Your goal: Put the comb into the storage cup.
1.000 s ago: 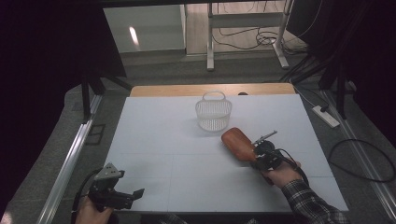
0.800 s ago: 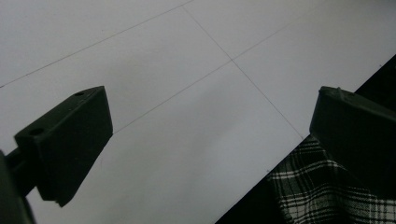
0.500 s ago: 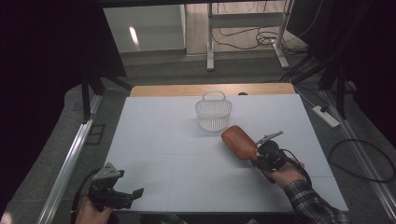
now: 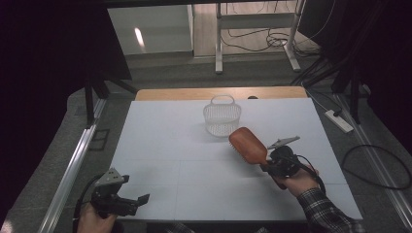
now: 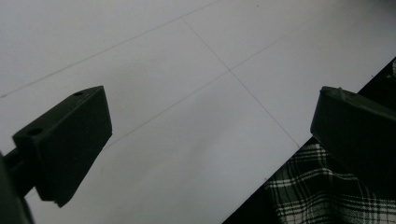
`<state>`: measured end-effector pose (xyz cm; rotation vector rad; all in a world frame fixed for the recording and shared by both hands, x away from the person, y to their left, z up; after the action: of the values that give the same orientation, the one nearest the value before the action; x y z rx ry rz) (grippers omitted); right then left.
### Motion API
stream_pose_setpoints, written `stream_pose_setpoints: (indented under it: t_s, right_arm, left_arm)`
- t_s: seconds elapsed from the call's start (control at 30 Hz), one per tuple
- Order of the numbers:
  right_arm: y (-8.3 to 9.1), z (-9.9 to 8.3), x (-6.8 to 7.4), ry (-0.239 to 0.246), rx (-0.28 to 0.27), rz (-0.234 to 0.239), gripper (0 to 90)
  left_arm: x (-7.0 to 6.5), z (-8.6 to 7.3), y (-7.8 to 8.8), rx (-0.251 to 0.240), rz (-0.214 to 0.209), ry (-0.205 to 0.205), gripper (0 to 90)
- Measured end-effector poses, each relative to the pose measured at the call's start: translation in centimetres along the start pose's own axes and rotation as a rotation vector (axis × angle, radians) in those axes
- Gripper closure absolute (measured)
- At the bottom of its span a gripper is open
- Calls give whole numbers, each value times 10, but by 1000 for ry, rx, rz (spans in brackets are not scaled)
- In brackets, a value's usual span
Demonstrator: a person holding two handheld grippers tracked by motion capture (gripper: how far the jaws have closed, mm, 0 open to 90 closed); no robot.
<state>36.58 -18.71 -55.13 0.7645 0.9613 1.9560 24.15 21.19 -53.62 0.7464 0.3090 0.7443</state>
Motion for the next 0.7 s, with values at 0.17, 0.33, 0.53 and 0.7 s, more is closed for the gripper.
stream_pose_setpoints:
  t_s: [0.17, 0.33, 0.53, 0.7]
  right_arm:
    - [6, 3, 4, 4, -27, 18, 720]
    - [11, 5, 8, 11, -50, 32, 720]
    - [16, 7, 11, 18, -69, 40, 720]
    - [20, 8, 16, 20, -81, 51, 720]
  left_arm:
    - [-2, 6, -3, -14, -33, -5, 0]
    - [-3, 15, -5, -42, -39, -14, 0]
    - [-3, 26, -9, -84, -68, 5, 0]
    - [-3, 35, -12, -91, -75, -1, 0]
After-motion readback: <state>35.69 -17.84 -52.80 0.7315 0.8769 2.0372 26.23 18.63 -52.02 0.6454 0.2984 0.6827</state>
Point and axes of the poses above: each handheld gripper's, and its own axes: y roughly backward along the jaws, z roughly out of its top, x roughly to its left, the point moved 10 cm from there along -y, roughly forward along the jaws, and after that the axes turned 13 degrees about -y, right-handed, at the moved point
